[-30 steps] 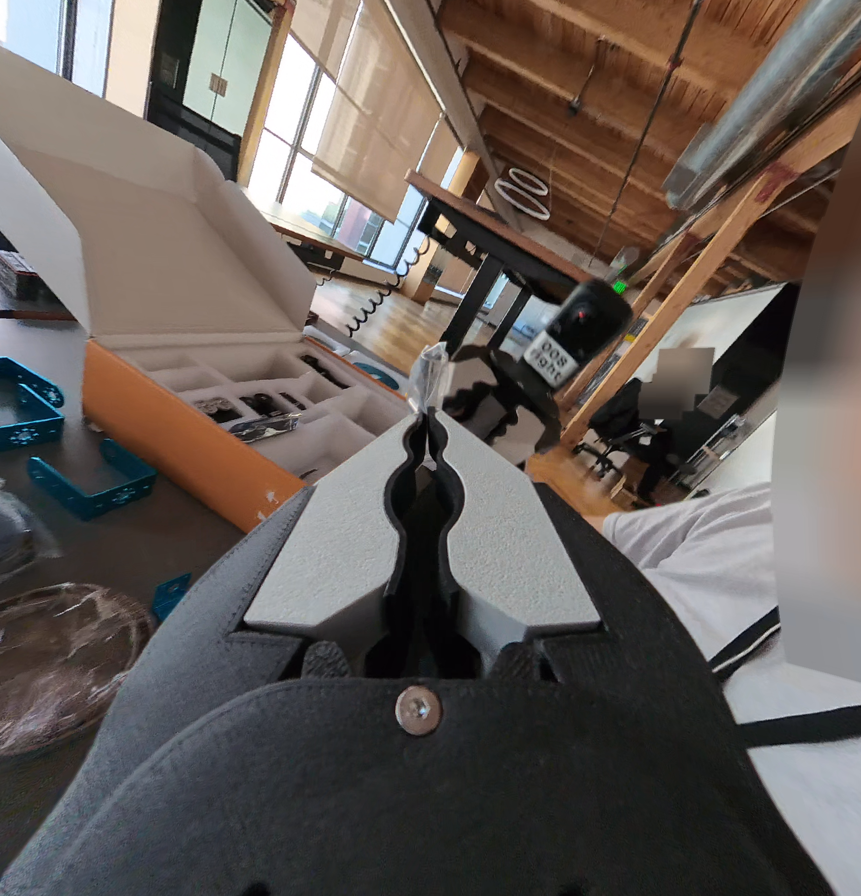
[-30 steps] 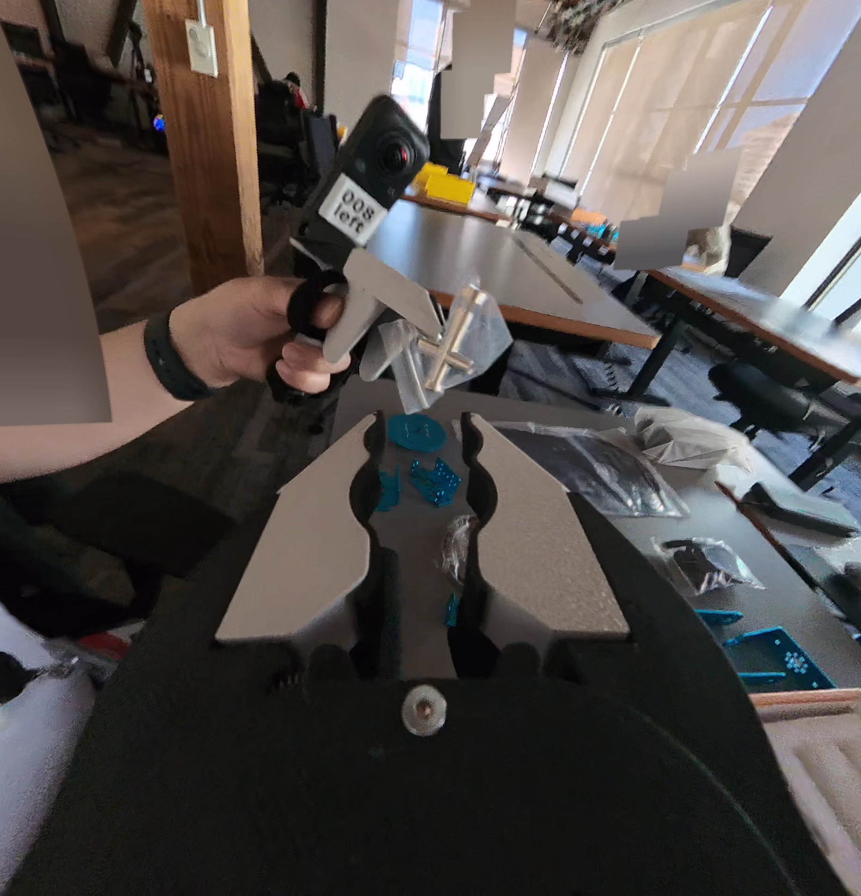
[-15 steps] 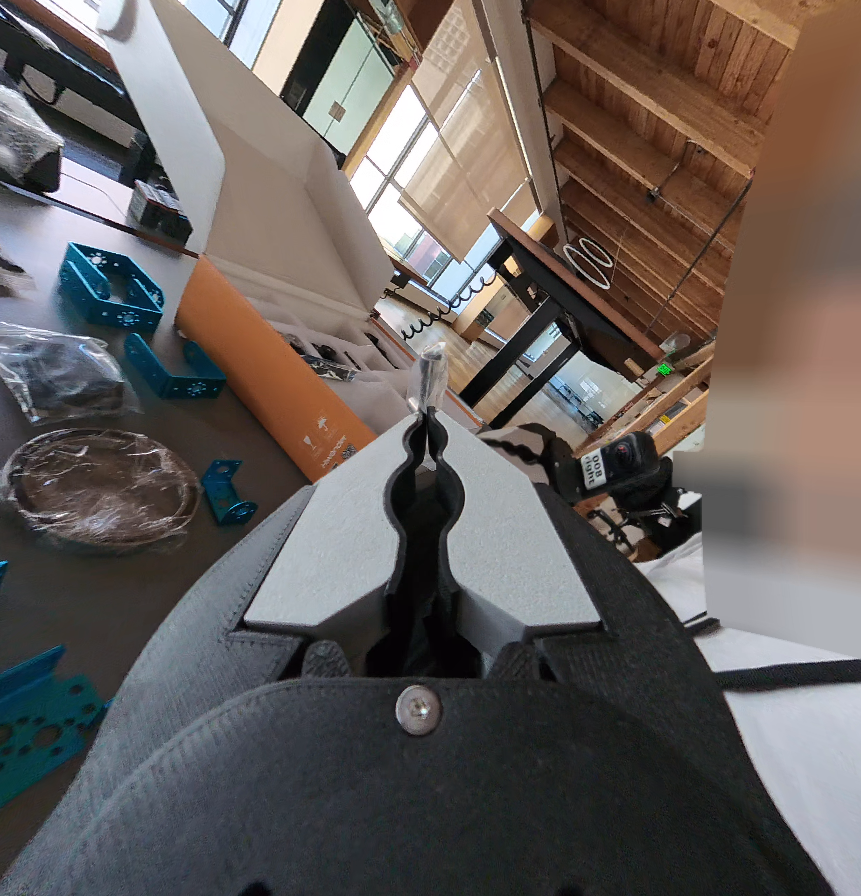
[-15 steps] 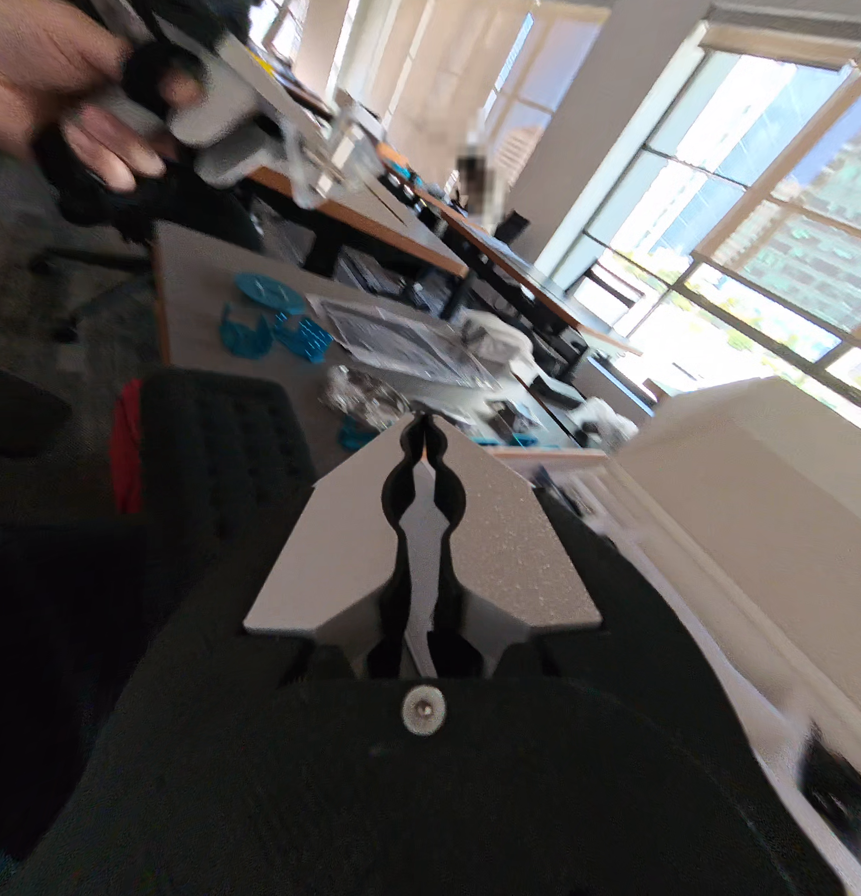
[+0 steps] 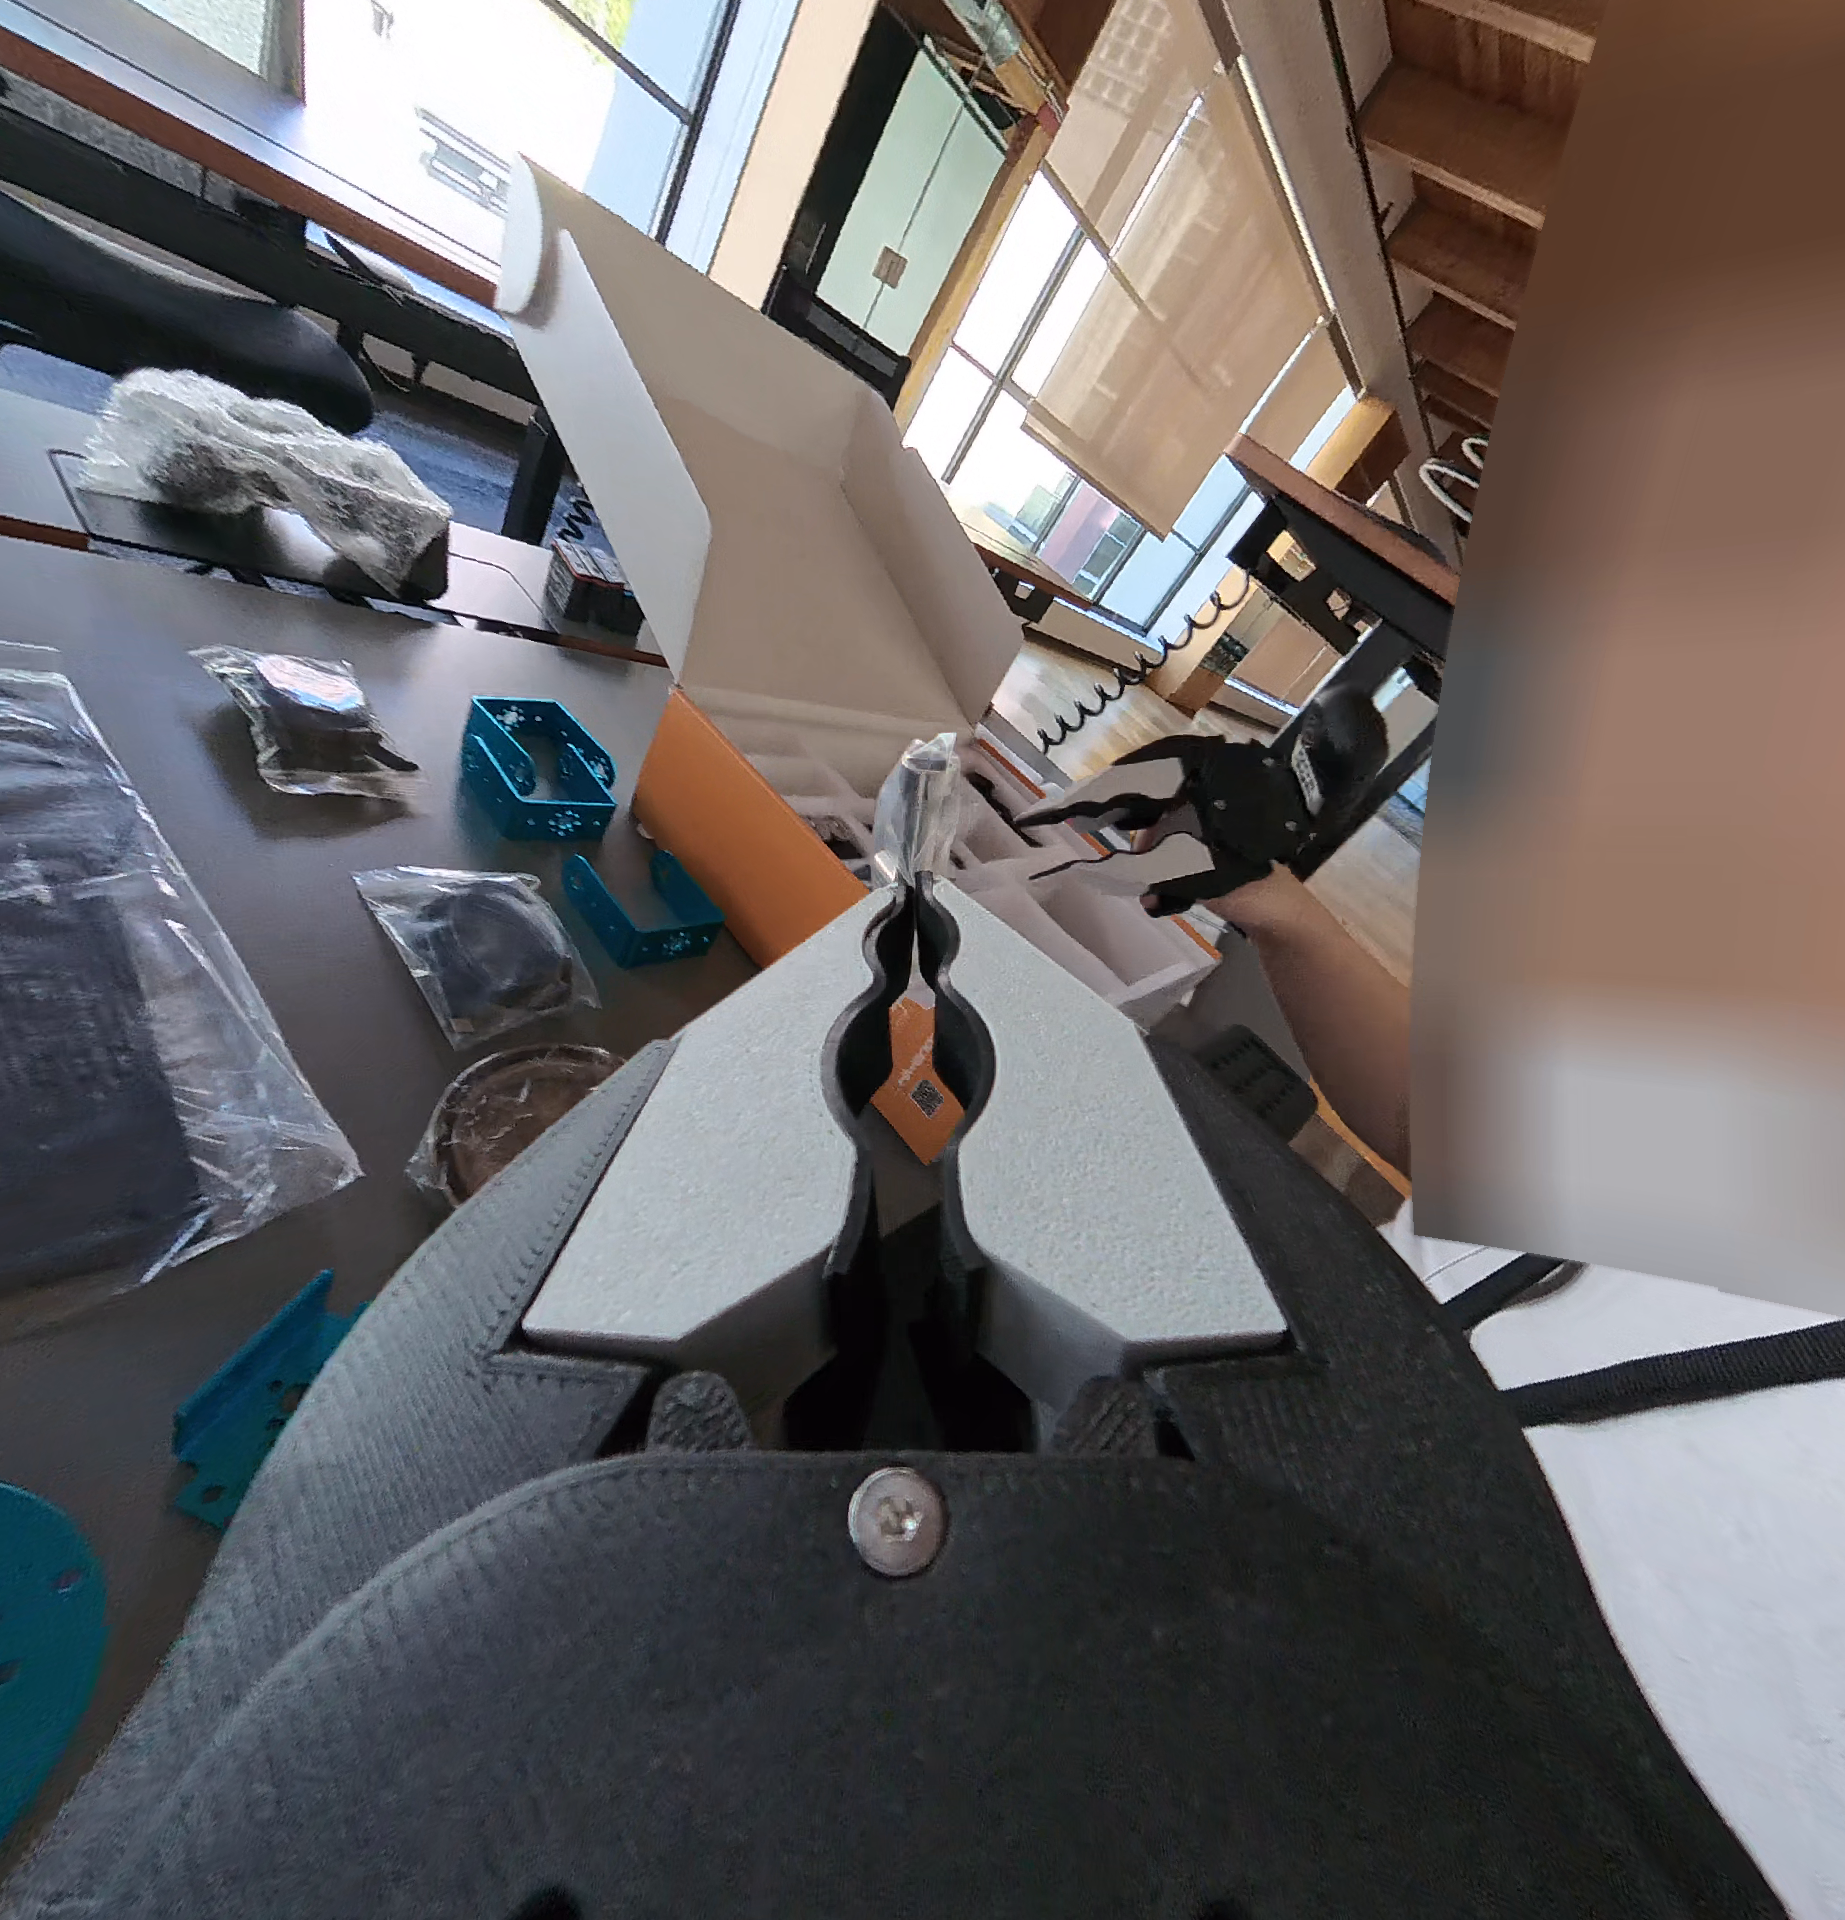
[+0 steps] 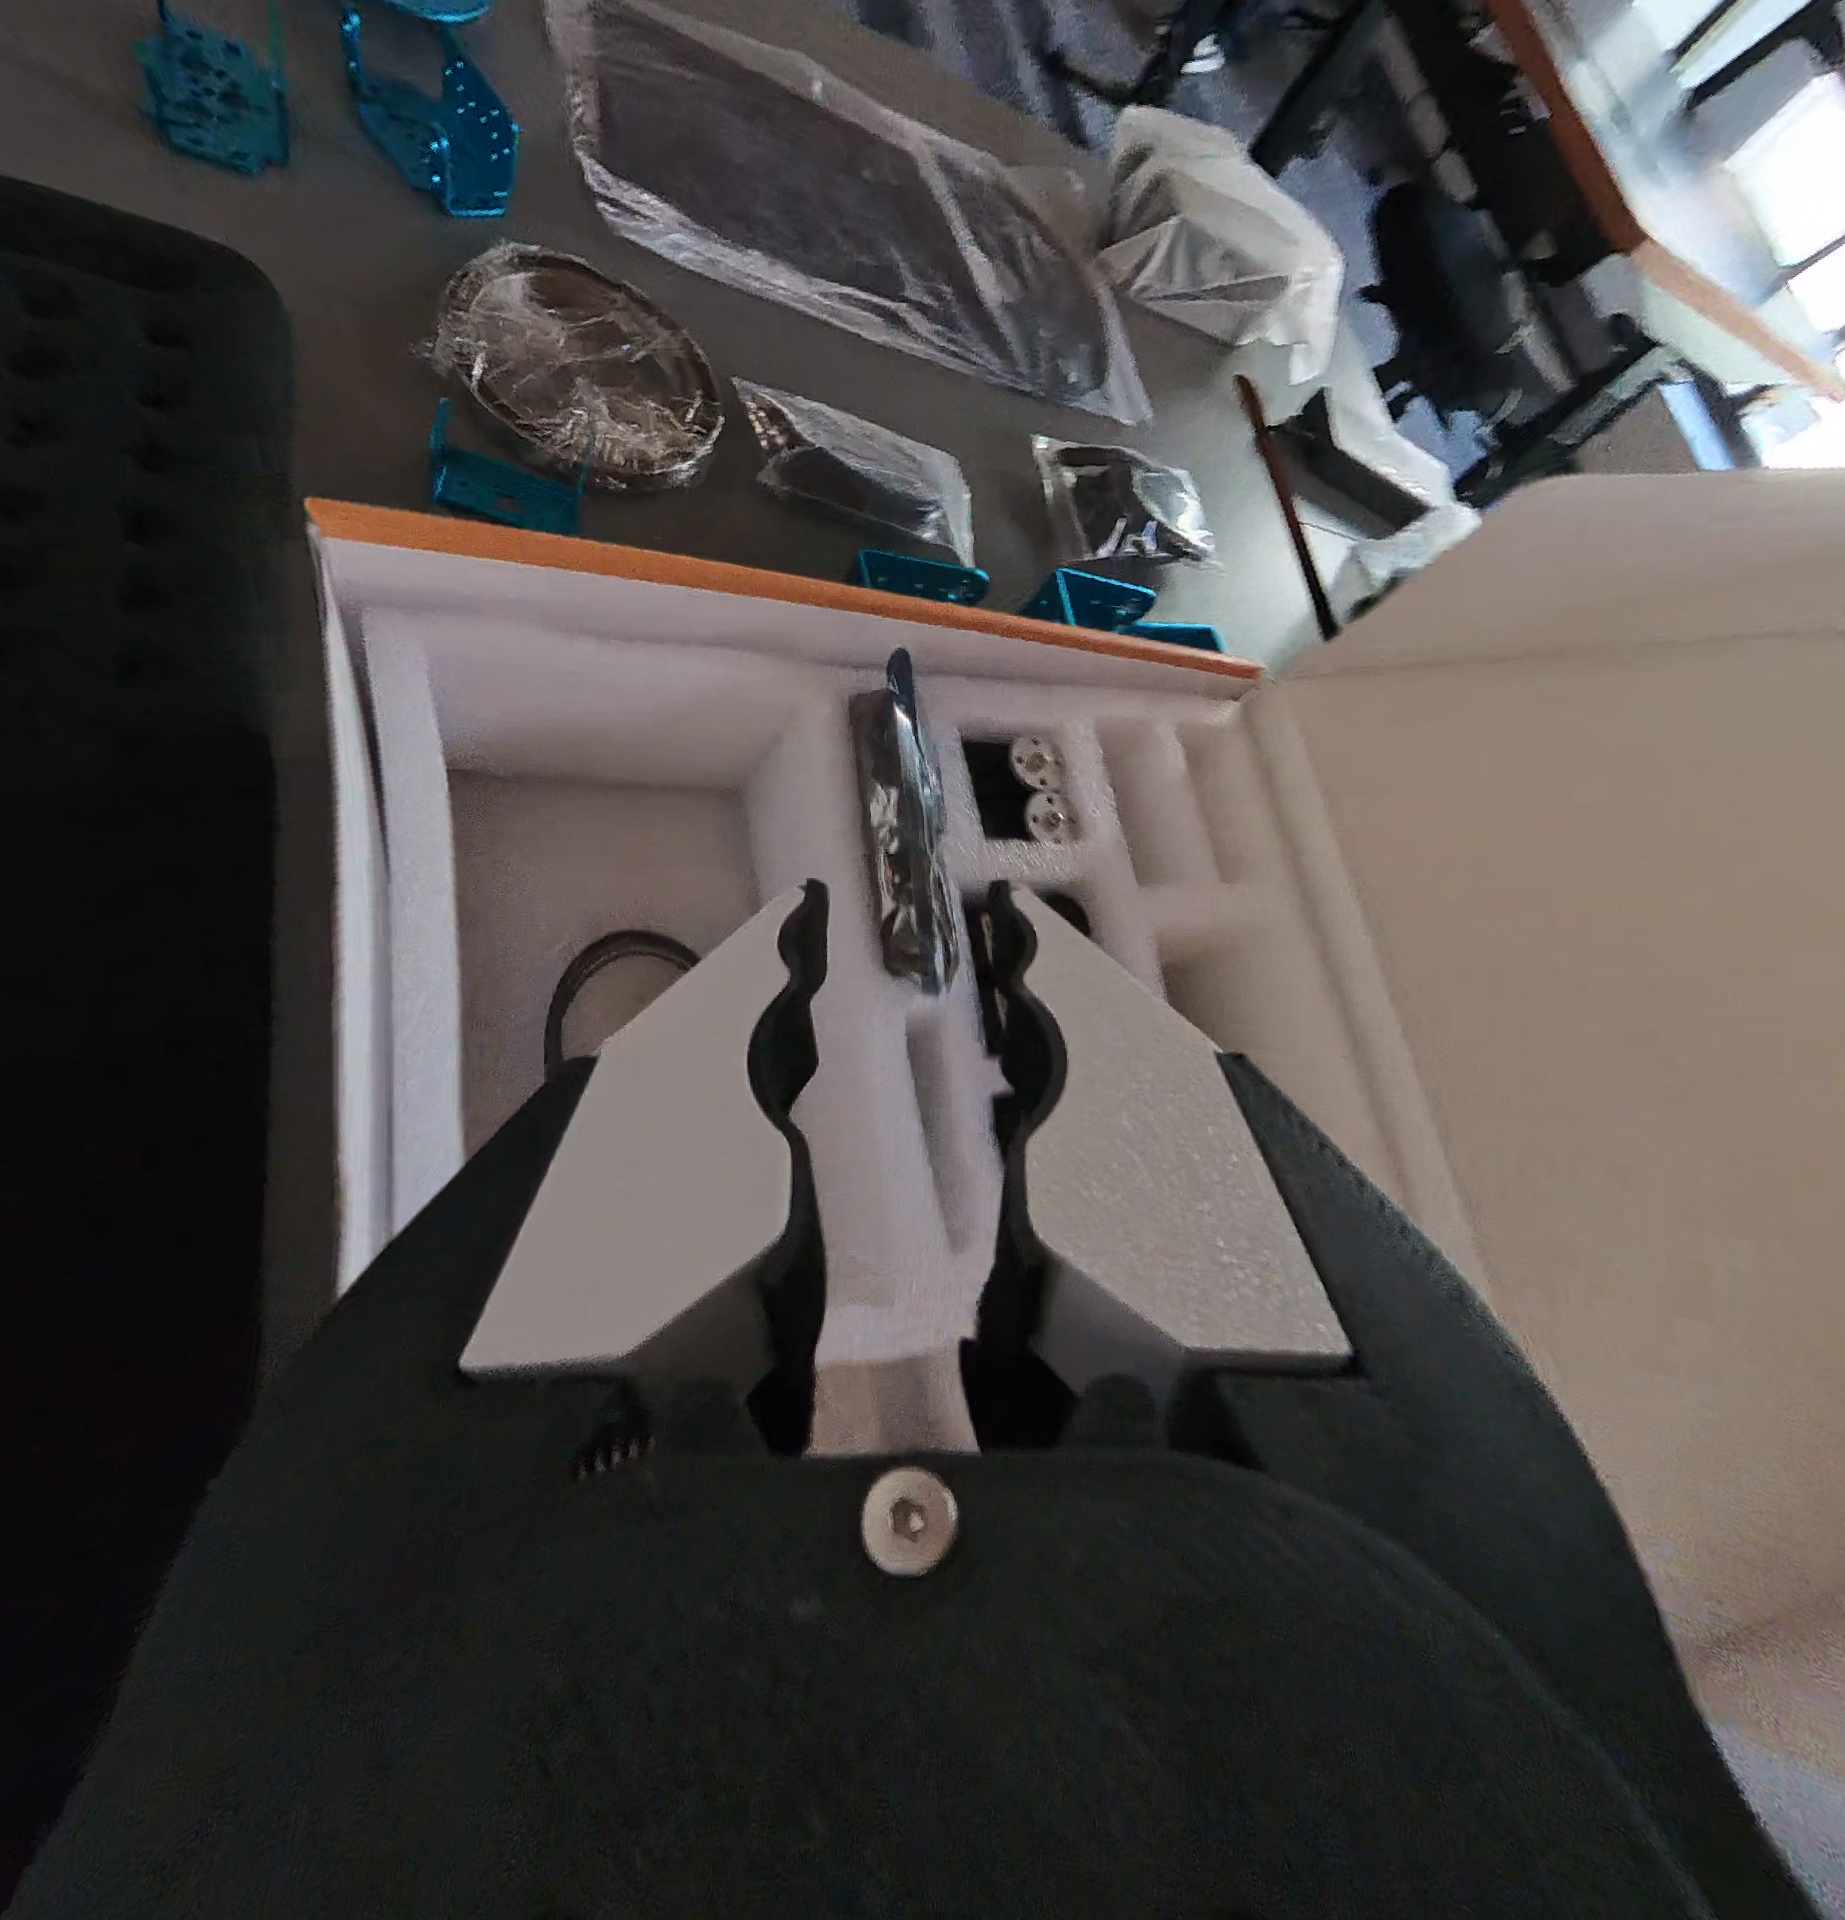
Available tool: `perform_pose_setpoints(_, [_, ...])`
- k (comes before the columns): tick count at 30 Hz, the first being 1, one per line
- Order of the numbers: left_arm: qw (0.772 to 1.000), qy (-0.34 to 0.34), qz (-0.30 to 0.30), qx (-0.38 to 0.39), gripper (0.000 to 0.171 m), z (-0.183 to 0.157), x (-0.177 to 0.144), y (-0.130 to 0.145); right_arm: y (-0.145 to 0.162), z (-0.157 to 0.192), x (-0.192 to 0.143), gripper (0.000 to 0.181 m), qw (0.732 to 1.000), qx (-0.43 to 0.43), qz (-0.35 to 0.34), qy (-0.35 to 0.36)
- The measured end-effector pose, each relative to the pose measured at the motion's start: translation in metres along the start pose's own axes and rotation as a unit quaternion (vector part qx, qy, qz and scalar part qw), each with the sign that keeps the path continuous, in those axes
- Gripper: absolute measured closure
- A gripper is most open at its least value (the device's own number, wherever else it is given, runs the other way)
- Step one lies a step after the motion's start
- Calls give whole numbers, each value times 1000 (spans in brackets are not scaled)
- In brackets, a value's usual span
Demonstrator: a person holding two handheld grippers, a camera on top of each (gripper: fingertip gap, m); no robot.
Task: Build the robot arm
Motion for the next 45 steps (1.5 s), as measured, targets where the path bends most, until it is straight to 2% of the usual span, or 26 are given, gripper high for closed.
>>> perform_pose_setpoints(5, [999, -32, -9, -8, 171, 13, -7, -6, -7, -4, 54, 154, 997, -17, 18, -69])
perform_pose_setpoints(8, [999, -45, -1, -12, 171, 16, -11, -5, 2, 4, 71, 159, 991, 1, 63, -119])
perform_pose_setpoints(10, [999, -50, 8, -11, 171, 17, -13, -4, 5, -1, 76, 161, 992, 0, 72, -104])
perform_pose_setpoints(15, [999, -43, 14, -6, 171, 13, -9, -7, 5, -5, 72, 166, 991, -13, 87, -104])
perform_pose_setpoints(16, [999, -42, 15, -3, 171, 12, -8, -6, 5, -4, 70, 175, 990, -21, 89, -110])
perform_pose_setpoints(18, [999, -44, 20, 4, 171, 10, -6, -4, 5, -5, 69, 181, 990, -27, 88, -106])
perform_pose_setpoints(28, [999, -31, 23, 5, 171, 6, -2, -2, 4, -6, 67, 181, 989, -5, 102, -106])
perform_pose_setpoints(36, [999, -24, 33, 17, 171, -1, -1, 0, 4, -7, 64, 181, 994, 57, 47, -83])
perform_pose_setpoints(45, [999, 2, 47, 3, 171, -1, 16, 3, 5, -7, 62, 181, 996, 81, -9, -46])
Point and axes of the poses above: each gripper's, where its closed fingertips meet, x out along the fingers, y out of its underside, z = x × y across the jaws, the point moved 2 cm from there along -x, back along the fingers, and after that the axes turned 4 degrees about -z, right-handed, at the moved point
